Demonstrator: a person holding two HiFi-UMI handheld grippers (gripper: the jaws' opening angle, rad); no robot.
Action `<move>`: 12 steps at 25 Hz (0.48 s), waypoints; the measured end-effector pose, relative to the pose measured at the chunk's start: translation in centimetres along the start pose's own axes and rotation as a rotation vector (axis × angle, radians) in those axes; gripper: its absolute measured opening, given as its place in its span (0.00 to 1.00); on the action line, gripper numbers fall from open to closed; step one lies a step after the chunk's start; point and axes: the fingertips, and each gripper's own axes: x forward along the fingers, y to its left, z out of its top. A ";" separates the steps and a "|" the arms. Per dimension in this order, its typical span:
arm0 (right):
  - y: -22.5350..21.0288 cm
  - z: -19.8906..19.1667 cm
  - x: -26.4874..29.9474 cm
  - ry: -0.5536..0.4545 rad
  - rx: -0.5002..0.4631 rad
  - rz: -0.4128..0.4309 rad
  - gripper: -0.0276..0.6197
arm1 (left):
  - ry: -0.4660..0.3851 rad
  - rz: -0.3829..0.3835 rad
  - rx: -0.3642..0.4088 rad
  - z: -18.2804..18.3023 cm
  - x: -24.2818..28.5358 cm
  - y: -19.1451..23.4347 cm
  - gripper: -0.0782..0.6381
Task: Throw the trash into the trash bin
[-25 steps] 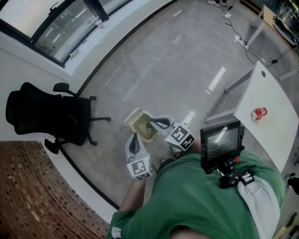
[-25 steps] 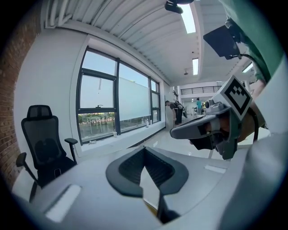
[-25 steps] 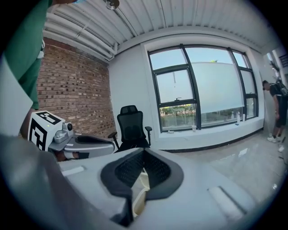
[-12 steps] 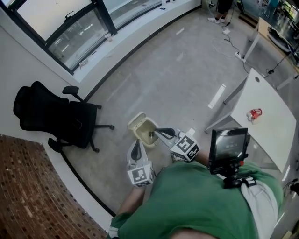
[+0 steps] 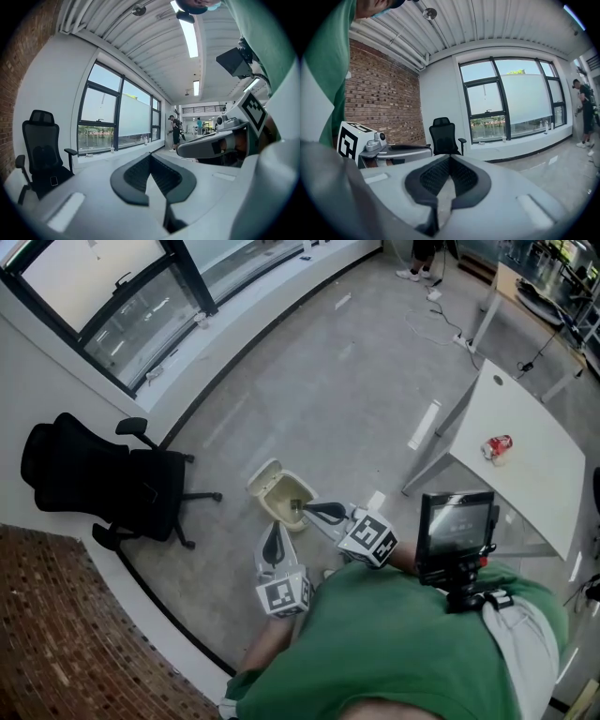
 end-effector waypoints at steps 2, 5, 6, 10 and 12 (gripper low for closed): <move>0.2 0.0 -0.2 -0.004 0.006 -0.007 0.05 | 0.003 -0.010 -0.001 0.2 -0.3 -0.4 0.12; 0.5 -0.1 -0.3 -0.011 0.006 -0.018 0.05 | 0.014 -0.016 -0.003 -0.2 -0.6 -0.5 0.12; 0.6 -0.1 -0.4 -0.013 0.006 -0.022 0.05 | 0.013 -0.021 -0.008 -0.4 -0.7 -0.5 0.12; 0.6 0.0 -0.6 -0.018 0.003 -0.036 0.05 | 0.019 -0.027 0.002 -0.2 -0.9 -0.6 0.12; 0.7 0.0 -0.6 -0.018 0.004 -0.039 0.05 | 0.027 -0.029 0.006 -0.1 -1.0 -0.6 0.12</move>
